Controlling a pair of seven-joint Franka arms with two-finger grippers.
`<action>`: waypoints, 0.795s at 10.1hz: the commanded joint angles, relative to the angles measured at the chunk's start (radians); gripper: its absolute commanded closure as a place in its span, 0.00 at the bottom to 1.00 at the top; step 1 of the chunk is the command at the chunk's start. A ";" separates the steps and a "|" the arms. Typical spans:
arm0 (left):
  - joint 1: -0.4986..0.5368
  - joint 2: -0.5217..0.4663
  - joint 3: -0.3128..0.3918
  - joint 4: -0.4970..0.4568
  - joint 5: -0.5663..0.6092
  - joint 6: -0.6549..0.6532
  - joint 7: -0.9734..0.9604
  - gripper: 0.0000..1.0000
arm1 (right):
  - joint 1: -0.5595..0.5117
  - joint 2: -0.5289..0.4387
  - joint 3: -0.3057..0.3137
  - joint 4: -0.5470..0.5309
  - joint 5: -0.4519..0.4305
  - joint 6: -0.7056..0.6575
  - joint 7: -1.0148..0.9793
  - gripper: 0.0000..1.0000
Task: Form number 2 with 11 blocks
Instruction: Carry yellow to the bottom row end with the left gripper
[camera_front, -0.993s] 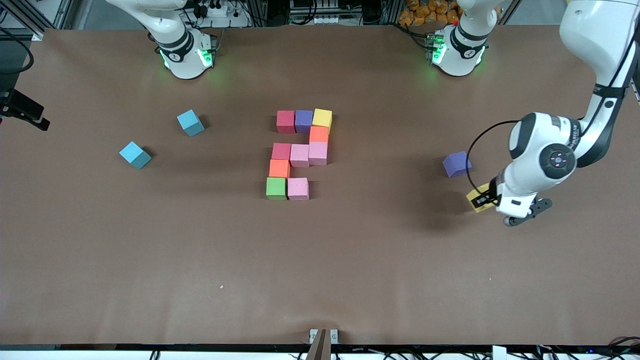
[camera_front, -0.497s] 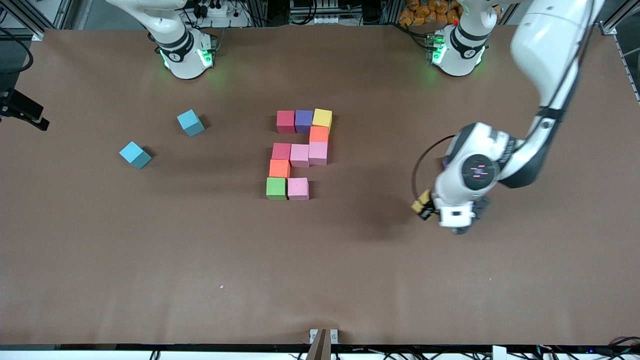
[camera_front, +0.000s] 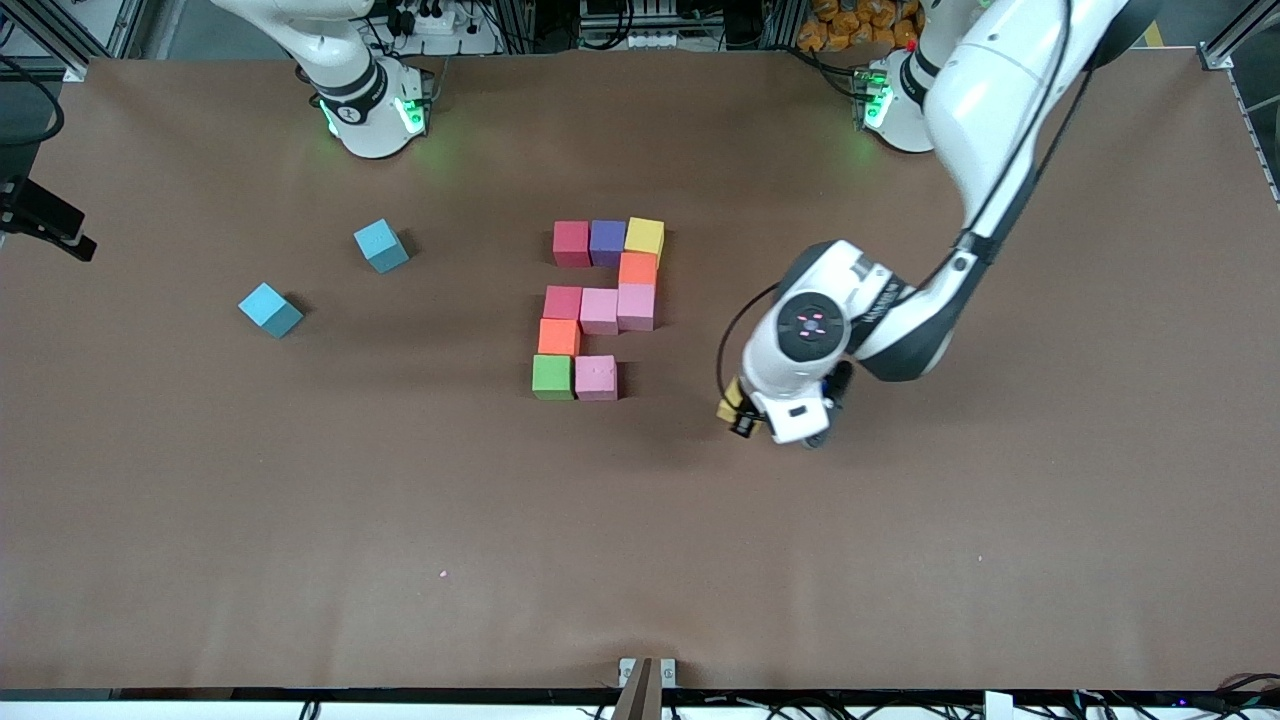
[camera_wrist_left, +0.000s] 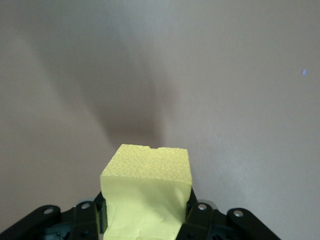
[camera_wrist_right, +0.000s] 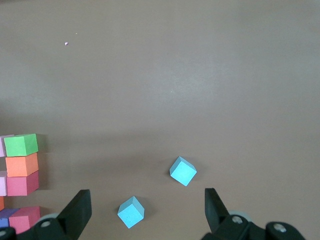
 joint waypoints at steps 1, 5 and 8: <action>-0.058 0.058 0.008 0.054 -0.030 0.052 -0.128 0.80 | -0.013 0.009 0.009 0.024 0.005 -0.009 0.004 0.00; -0.153 0.136 0.027 0.136 -0.030 0.123 -0.377 0.80 | -0.016 0.009 0.007 0.027 0.011 -0.009 0.004 0.00; -0.241 0.154 0.082 0.152 -0.031 0.177 -0.484 0.80 | -0.024 0.011 0.004 0.048 0.018 -0.009 0.004 0.00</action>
